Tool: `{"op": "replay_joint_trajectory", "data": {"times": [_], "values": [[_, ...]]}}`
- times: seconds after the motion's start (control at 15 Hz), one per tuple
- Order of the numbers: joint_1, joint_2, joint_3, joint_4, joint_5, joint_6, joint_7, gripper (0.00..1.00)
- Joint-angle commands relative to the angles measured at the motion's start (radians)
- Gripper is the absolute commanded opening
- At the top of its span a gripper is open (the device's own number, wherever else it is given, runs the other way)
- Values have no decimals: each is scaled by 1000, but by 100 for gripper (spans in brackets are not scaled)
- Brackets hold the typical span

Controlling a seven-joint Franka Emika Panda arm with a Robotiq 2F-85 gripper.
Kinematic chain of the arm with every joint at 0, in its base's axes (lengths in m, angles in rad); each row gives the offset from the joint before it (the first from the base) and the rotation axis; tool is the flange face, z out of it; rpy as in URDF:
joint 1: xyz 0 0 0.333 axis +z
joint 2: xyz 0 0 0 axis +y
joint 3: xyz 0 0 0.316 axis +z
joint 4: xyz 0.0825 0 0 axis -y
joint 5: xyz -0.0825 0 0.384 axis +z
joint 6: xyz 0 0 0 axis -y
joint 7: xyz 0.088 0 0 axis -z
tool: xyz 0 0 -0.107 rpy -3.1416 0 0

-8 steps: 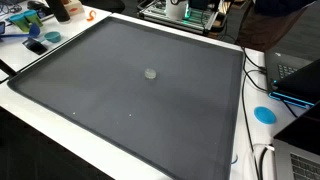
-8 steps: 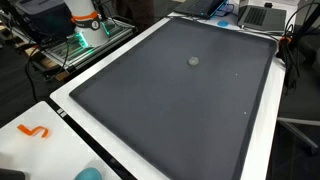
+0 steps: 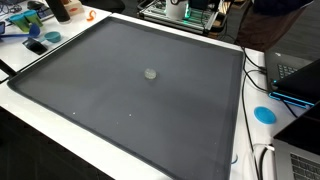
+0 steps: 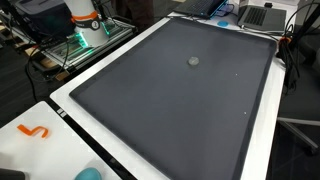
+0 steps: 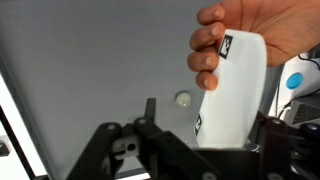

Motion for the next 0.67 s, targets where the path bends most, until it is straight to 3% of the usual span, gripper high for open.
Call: {"op": "replay_joint_trajectory", "data": {"times": [0.0,0.4,0.6], "values": [[-9,10,-3,4,19,-8,-26,50],[-9,7,-3,3,18,-10,-31,4],[-6,7,-5,3,22,-11,-37,0]]}}
